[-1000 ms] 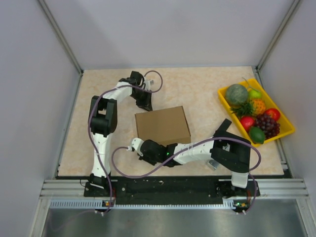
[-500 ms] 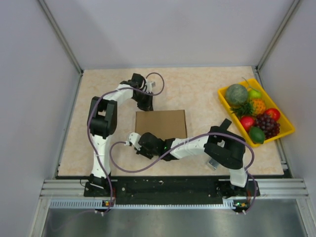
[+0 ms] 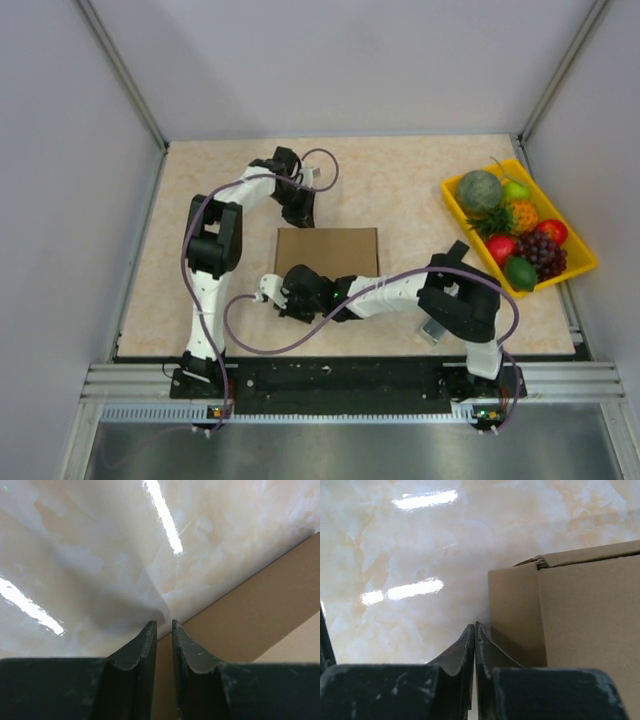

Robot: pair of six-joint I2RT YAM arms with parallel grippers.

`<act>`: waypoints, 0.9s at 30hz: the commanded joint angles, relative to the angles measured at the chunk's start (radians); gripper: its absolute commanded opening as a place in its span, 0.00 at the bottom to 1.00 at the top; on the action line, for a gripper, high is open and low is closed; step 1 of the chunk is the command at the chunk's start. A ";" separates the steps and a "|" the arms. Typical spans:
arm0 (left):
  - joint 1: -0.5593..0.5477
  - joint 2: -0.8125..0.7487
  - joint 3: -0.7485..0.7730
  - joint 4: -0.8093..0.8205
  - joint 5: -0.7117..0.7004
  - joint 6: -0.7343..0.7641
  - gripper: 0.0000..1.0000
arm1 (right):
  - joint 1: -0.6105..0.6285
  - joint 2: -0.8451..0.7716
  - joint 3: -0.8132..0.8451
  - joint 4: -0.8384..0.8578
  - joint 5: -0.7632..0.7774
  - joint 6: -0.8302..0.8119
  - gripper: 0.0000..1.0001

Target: Fold the paper box

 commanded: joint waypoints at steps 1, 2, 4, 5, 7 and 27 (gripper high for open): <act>-0.004 0.040 0.101 -0.093 0.009 0.014 0.24 | -0.008 0.048 0.099 -0.165 -0.132 -0.044 0.00; -0.002 0.047 0.107 -0.099 0.008 0.014 0.24 | -0.008 0.059 0.113 -0.179 -0.161 -0.051 0.00; -0.002 0.057 0.104 -0.104 0.014 0.021 0.24 | -0.008 0.079 0.139 -0.181 -0.177 -0.056 0.00; -0.001 0.057 0.100 -0.101 0.012 0.019 0.24 | -0.008 0.085 0.146 -0.178 -0.172 -0.062 0.00; 0.001 0.061 0.086 -0.098 0.024 0.016 0.24 | -0.008 0.098 0.172 -0.179 -0.172 -0.071 0.00; -0.030 -0.034 -0.153 -0.061 -0.029 0.045 0.13 | -0.149 0.258 0.166 0.022 0.277 -0.214 0.00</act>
